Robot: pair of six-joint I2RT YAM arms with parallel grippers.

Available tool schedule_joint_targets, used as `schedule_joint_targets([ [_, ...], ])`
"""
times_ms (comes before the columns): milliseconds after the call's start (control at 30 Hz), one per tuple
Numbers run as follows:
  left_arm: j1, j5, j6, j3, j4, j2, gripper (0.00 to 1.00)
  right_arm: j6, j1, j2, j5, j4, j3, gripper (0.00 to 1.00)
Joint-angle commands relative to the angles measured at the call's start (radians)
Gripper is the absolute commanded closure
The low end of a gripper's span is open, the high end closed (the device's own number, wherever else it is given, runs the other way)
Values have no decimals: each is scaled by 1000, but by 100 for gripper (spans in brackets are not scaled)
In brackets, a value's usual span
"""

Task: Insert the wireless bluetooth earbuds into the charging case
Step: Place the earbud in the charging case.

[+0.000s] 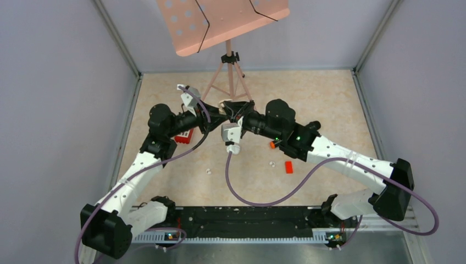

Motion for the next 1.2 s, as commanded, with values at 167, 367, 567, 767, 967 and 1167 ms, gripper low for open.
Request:
schedule_joint_targets([
  [167,-2,-16,15,44,39,-19,100,16,17,18,-22,-107,66,95],
  [367,-1,-17,45,33,47,-17,100,12,14,16,-6,-209,102,83],
  [567,-1,-1,70,29,49,-14,100,59,-3,31,-52,-301,163,64],
  [767,-1,-10,74,16,47,-21,100,84,-19,47,-93,-377,221,57],
  [967,-1,-6,69,12,57,-23,100,94,-26,72,-90,-441,252,55],
  [1167,-1,-10,75,8,56,-26,100,94,-33,83,-91,-491,271,55],
])
